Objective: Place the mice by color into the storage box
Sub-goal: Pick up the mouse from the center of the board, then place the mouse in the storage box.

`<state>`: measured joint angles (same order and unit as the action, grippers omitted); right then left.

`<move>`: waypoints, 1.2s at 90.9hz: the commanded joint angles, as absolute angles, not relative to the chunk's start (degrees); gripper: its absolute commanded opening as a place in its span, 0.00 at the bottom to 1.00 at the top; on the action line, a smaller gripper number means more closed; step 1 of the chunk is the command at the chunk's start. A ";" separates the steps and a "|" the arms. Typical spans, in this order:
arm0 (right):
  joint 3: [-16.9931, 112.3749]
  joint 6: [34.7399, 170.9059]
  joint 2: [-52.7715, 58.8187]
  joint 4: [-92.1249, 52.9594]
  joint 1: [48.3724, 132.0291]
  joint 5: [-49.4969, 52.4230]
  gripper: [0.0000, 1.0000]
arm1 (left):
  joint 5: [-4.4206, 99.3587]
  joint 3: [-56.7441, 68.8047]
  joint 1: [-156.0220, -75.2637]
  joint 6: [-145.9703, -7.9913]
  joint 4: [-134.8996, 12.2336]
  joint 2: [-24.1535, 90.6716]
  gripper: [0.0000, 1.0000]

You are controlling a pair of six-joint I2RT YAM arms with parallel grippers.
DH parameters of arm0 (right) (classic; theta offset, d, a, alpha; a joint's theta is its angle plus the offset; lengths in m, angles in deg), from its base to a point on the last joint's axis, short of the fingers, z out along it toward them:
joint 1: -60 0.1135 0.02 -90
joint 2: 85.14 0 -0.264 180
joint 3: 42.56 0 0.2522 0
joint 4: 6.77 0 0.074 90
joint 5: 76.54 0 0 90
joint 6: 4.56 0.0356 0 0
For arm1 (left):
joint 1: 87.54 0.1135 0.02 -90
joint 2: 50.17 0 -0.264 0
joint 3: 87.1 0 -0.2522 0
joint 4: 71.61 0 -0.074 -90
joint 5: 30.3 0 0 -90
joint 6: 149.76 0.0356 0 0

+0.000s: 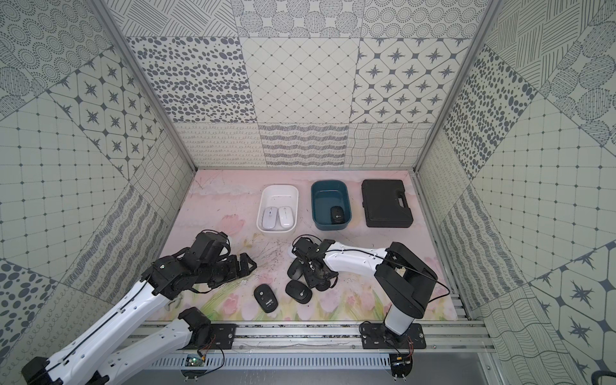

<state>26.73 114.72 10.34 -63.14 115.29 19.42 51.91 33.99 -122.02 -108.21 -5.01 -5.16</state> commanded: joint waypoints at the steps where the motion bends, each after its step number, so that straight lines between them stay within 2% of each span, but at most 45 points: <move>1: 26.57 116.53 8.28 -63.57 115.76 21.18 0.65 | 53.54 34.22 -122.15 -108.37 -6.23 -4.60 0.98; 20: 27.59 117.41 4.54 -65.48 115.72 22.83 0.58 | 53.58 34.09 -122.17 -108.10 -6.73 -3.94 0.98; 37: 31.91 117.22 0.15 -68.74 114.41 23.44 0.59 | 53.65 33.79 -122.17 -107.86 -6.61 -3.50 0.98; 59: 43.35 113.46 -3.32 -71.93 104.60 19.50 0.61 | 53.74 33.78 -122.17 -106.98 -7.65 -2.95 0.99; 82: 57.64 107.35 7.53 -71.73 93.22 15.72 0.61 | 53.49 33.39 -122.17 -106.14 -8.54 -0.84 0.99; 109: 68.41 104.81 21.98 -69.29 87.51 10.28 0.61 | 53.72 33.67 -122.16 -105.98 -8.76 0.14 0.99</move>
<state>65.07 106.61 18.38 -71.21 88.38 13.34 52.82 34.01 -122.02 -107.46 -7.72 -0.28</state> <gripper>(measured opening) 0.643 0.987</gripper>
